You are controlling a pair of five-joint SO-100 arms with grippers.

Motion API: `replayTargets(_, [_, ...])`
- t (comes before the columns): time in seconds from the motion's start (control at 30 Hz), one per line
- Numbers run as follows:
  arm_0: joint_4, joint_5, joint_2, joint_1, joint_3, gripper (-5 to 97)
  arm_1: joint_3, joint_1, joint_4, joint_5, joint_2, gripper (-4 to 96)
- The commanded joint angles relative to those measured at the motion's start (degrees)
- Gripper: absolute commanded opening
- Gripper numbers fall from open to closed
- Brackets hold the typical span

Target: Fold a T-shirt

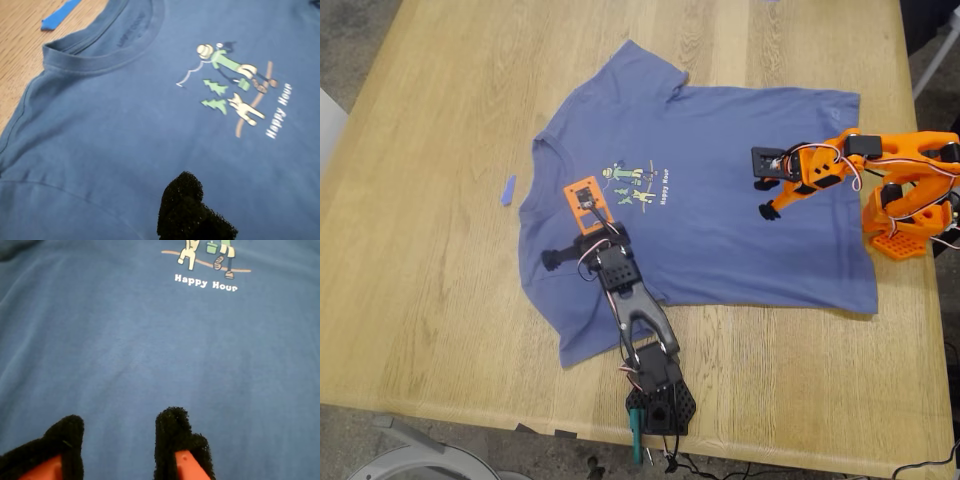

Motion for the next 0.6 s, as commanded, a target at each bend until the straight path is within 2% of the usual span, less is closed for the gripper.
replayTargets(0.0, [-8.2,-0.9,-4.0,-2.4,-4.0,72,-2.0,-0.4,-2.1,0.5,-2.1,23.9])
replayTargets(0.1, [-17.5,-2.8,-11.7,-3.4,-7.5,72,-5.8,-1.2,-4.9,0.8,-8.3,23.9])
replayTargets(0.13, [-18.4,-2.2,-14.1,-3.4,-9.2,72,-7.1,-1.8,-6.0,1.1,-10.4,23.9])
replayTargets(0.43, [-11.0,5.4,-25.2,-5.9,-21.4,69,-15.9,-10.3,-7.0,6.2,-22.0,22.0])
replayTargets(0.57, [-8.9,5.0,-28.3,-7.8,-24.6,69,-18.4,-11.5,-7.0,7.2,-24.1,21.0])
